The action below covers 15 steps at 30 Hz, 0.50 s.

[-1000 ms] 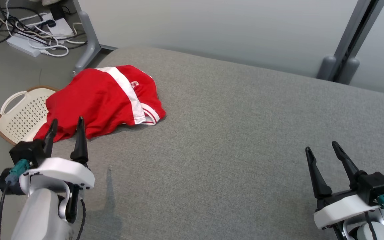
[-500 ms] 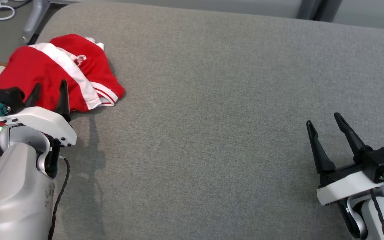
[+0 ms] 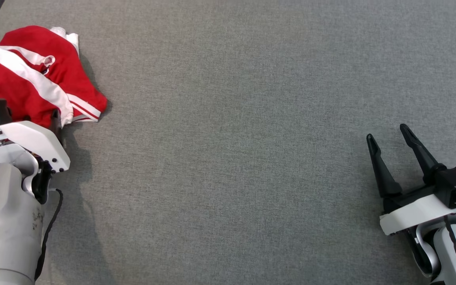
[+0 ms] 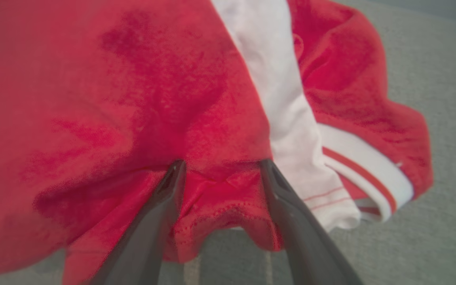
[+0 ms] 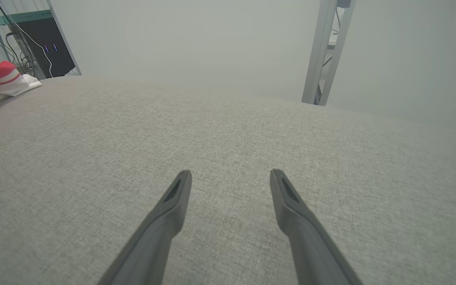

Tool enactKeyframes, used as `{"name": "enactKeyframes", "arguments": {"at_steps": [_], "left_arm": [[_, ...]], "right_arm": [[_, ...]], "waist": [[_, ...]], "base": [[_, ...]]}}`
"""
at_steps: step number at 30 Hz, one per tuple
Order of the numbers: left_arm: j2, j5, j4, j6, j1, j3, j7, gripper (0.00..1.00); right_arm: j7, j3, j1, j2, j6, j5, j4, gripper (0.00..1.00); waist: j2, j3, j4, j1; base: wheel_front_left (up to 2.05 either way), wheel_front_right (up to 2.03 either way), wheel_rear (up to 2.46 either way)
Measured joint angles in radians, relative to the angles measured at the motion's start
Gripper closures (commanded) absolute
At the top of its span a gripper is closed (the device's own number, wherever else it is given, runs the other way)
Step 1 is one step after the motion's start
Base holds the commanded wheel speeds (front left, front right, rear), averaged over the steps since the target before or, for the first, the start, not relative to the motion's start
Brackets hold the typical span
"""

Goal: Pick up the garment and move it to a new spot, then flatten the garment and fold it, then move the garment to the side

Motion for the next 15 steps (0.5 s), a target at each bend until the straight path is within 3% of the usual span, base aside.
{"name": "enactKeyframes", "arguments": {"at_steps": [1,8,15], "left_arm": [[0.002,0.0,0.01,0.0,-0.009,0.0,-0.002,1.0],[0.012,-0.011,0.046,-0.008,-0.038,-0.002,-0.07,1.0],[0.027,-0.031,0.034,-0.02,-0.014,0.009,-0.19,1.0]], "right_arm": [[0.0,-0.001,-0.004,-0.002,0.0,0.0,0.0,0.0],[-0.001,-0.006,-0.009,-0.004,0.0,0.0,0.009,0.0],[-0.002,-0.017,0.015,0.022,0.0,0.0,0.022,0.0]], "waist": [[0.0,0.005,-0.002,0.0],[0.0,0.005,-0.001,0.0001],[0.0,-0.071,0.007,0.0]], "base": [[0.0,0.0,0.0],[0.0,0.0,0.0],[0.0,0.0,0.0]]}}
